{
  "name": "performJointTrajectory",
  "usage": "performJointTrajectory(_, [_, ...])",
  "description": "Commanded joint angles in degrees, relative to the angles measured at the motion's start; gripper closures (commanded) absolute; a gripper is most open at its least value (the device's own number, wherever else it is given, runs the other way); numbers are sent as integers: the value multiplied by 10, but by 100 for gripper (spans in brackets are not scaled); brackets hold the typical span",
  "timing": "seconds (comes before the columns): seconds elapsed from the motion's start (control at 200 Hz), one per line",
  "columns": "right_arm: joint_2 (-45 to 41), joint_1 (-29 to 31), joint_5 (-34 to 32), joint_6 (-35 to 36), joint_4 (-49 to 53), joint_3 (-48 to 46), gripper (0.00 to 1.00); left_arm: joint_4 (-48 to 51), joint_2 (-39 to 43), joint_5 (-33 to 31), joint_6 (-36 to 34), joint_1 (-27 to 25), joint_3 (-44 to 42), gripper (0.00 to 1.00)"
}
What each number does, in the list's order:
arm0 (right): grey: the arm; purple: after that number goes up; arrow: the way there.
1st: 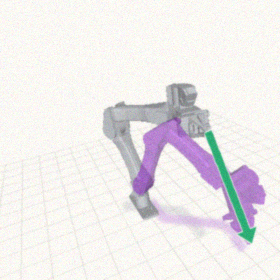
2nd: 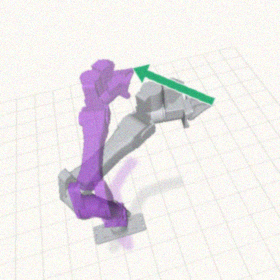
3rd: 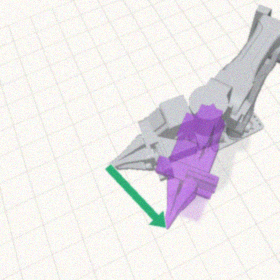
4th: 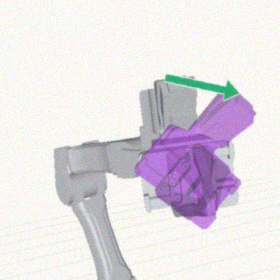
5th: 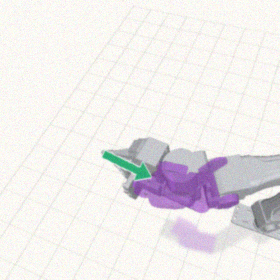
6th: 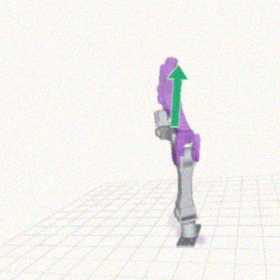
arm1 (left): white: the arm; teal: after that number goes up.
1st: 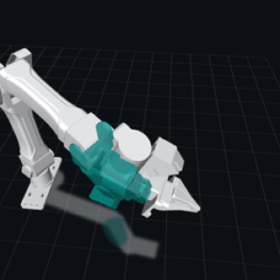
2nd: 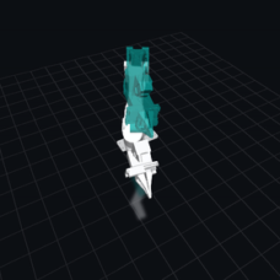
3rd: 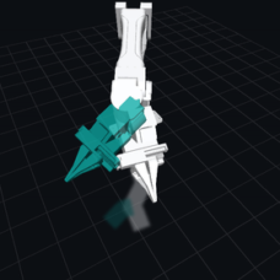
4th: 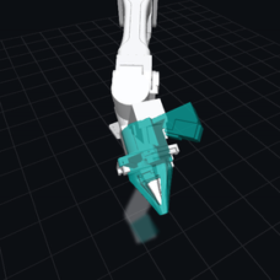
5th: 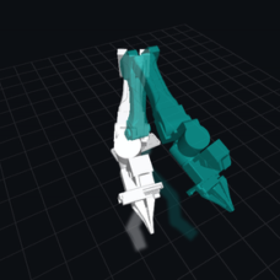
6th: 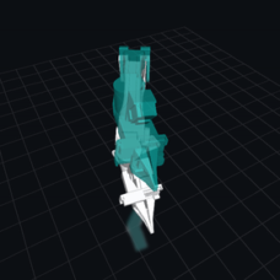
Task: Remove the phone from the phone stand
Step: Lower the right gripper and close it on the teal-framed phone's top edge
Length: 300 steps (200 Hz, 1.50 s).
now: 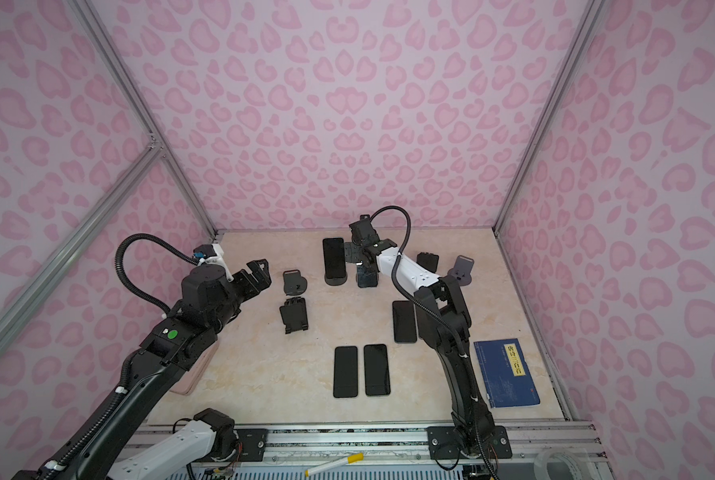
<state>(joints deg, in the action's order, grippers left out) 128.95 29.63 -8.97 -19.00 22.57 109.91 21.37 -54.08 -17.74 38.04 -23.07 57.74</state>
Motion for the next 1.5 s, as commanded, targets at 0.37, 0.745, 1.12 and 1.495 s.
performJointTrajectory(0.37, [37,-4,3,-1,2,13,9,-4,0,13,7,5,2,2])
performJointTrajectory(0.745, [40,-4,2,-11,5,13,27,-4,-2,15,9,7,1,2])
performJointTrajectory(1.12, [-14,2,-5,-1,5,-4,32,-4,-4,18,11,10,1,2])
performJointTrajectory(1.495, [-130,19,-25,-8,-8,-94,34,-6,-9,49,18,10,1,2])
